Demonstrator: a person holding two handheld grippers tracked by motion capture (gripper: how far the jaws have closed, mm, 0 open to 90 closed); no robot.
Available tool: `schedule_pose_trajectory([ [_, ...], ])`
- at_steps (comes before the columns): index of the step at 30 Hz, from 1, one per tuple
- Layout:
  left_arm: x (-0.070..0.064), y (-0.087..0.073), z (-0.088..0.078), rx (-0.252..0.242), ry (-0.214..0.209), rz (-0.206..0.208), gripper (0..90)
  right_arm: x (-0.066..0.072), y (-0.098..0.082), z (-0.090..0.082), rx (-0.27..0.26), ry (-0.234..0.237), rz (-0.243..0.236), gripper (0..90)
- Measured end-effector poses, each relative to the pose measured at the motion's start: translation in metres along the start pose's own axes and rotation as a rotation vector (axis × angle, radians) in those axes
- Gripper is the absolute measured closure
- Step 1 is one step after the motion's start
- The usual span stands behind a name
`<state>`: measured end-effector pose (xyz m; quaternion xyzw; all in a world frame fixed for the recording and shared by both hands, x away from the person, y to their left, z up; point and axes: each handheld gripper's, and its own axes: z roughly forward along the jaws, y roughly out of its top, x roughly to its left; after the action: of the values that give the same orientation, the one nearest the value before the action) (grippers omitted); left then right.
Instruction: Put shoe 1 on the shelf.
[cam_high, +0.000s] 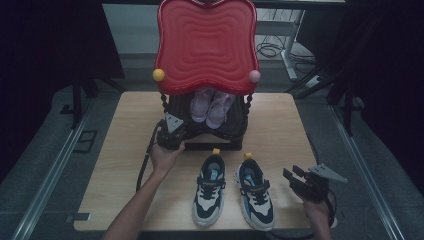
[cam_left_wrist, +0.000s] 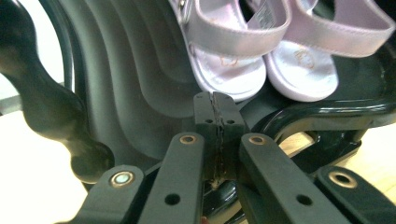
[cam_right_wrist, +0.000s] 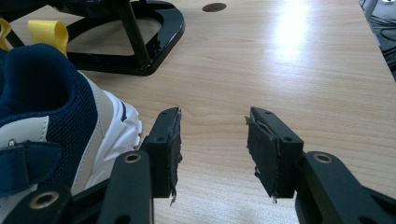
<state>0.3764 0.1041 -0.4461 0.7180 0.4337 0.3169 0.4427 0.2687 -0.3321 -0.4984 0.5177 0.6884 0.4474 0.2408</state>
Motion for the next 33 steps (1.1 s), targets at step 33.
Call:
schedule_pose_trajectory([
  [33,-0.016,0.048,0.008,-0.037,-0.073,0.200,60.0,0.001,-0.001,0.002,0.009,0.010,0.006,53.0],
])
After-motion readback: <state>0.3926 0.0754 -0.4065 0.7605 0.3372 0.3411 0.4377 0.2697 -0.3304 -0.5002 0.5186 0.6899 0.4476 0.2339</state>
